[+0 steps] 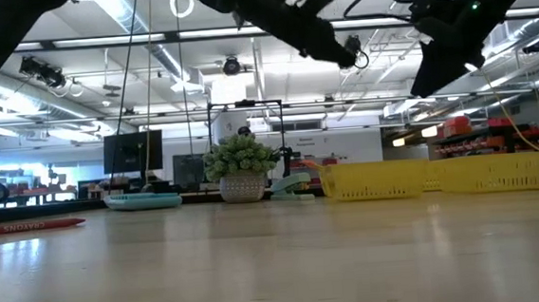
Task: Sort crayons/erasers/pens/pencils in bins
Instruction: Put the red crayon into the bottom left yellow bin
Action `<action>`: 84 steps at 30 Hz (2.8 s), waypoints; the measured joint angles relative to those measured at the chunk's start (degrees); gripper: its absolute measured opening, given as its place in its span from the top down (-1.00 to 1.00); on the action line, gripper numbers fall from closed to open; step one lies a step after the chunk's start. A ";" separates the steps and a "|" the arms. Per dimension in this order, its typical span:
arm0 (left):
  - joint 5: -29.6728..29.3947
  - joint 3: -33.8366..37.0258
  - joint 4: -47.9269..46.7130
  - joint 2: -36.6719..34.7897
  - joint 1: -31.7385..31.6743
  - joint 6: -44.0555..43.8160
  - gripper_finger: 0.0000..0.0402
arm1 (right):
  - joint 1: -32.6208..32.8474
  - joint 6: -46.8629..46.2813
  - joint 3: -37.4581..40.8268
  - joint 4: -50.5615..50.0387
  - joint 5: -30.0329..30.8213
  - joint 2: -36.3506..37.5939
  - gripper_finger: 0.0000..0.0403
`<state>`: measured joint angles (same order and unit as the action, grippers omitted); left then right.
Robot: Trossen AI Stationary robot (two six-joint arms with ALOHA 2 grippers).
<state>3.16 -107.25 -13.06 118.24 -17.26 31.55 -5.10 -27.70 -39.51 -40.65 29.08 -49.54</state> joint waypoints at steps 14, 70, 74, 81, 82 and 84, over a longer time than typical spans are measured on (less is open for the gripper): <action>-2.46 43.13 27.55 -24.04 1.76 -14.72 0.90 | 15.77 -5.64 0.02 8.25 3.91 -7.87 0.08; -19.49 87.49 31.54 -46.23 43.49 -30.51 0.90 | 28.70 -3.95 -26.91 42.69 -4.46 -55.11 0.08; -25.43 86.20 20.68 -48.61 46.09 -40.19 0.89 | 28.90 -0.90 -30.50 41.50 -3.90 -56.88 0.08; -26.31 78.52 -10.22 -51.65 44.57 -60.96 0.87 | 28.38 2.64 -30.58 40.81 -0.89 -56.17 0.08; -25.53 77.24 -13.59 -51.47 44.54 -63.19 0.86 | 28.34 3.27 -30.56 40.12 -0.44 -56.09 0.08; -24.16 75.08 -19.81 -51.60 44.37 -67.20 0.82 | 28.02 4.68 -30.47 39.48 0.31 -56.09 0.08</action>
<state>-21.00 -32.16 -32.86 66.63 27.11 -35.65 22.92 -23.02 -69.98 -1.18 29.39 -105.62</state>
